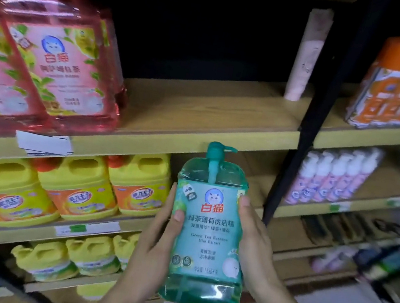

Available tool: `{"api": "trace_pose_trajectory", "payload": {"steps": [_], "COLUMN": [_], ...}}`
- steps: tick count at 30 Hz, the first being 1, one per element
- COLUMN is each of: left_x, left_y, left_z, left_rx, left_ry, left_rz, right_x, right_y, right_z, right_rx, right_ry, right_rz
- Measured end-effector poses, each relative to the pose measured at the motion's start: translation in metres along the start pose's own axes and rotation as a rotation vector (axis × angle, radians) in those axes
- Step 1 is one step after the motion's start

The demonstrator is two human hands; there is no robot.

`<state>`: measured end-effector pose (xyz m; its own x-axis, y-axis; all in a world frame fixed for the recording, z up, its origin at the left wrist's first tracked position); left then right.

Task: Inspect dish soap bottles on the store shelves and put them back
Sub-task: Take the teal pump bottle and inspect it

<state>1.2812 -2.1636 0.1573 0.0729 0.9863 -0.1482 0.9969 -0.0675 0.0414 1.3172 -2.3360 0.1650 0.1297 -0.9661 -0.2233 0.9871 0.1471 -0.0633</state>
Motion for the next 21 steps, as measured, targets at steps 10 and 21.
{"api": "trace_pose_trajectory", "payload": {"steps": [10,21], "left_x": [-0.055,-0.218], "left_y": [-0.022,-0.115], "left_z": [0.067,0.096], "left_rx": [0.273,0.391], "left_ry": [-0.038,0.129], "left_rz": [0.394,1.059], "right_x": [0.048,0.124], "right_y": [-0.113,-0.353], "right_z": [-0.044,-0.034], "right_rx": [-0.110,0.095], "right_ry": [0.069,0.044], "right_rz": [-0.521,-0.890]}}
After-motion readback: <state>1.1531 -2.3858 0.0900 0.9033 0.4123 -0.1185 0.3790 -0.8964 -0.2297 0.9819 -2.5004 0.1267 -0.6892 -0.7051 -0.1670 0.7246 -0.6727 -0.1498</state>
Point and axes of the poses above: each hand's wrist, its own y-axis towards the middle knuckle, its own x-axis out of the back of the hand, z = x × y, the point moved 3 cm from there along y, towards the middle knuckle, and after that the axes turned 10 degrees about z, right-handed, at the moved point
